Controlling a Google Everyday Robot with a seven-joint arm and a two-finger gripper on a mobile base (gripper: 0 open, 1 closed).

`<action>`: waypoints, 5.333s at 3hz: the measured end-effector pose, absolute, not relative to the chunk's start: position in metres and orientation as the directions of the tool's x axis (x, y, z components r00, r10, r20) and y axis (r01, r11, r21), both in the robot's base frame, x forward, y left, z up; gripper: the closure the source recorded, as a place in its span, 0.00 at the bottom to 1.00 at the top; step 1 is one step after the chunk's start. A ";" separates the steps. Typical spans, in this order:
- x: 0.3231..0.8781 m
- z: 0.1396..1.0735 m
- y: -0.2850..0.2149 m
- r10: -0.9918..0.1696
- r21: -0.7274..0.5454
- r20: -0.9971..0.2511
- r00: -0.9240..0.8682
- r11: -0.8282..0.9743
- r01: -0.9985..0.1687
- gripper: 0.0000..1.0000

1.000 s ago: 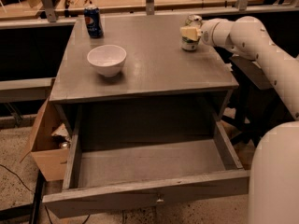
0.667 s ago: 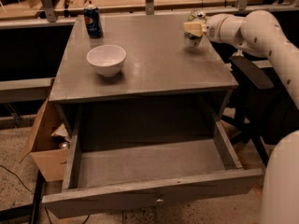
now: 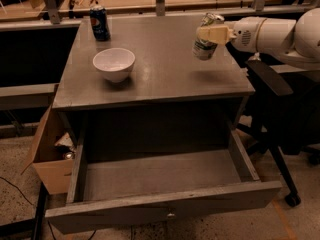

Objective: Place 7up can into top drawer

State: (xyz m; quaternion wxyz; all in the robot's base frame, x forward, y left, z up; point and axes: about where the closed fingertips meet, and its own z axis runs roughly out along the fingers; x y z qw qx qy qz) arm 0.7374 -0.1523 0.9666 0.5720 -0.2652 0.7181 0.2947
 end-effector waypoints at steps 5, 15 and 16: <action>0.569 0.926 -0.006 -0.025 0.153 -0.985 -0.170 0.329 -0.932 1.00; 0.497 0.733 0.043 -0.283 0.033 -0.957 -0.056 0.083 -0.996 0.85; 0.503 0.718 0.046 -0.341 -0.009 -0.940 -0.030 0.113 -0.994 0.62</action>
Offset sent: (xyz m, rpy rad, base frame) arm -0.1071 0.0523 0.0273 0.1789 -0.0342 0.1349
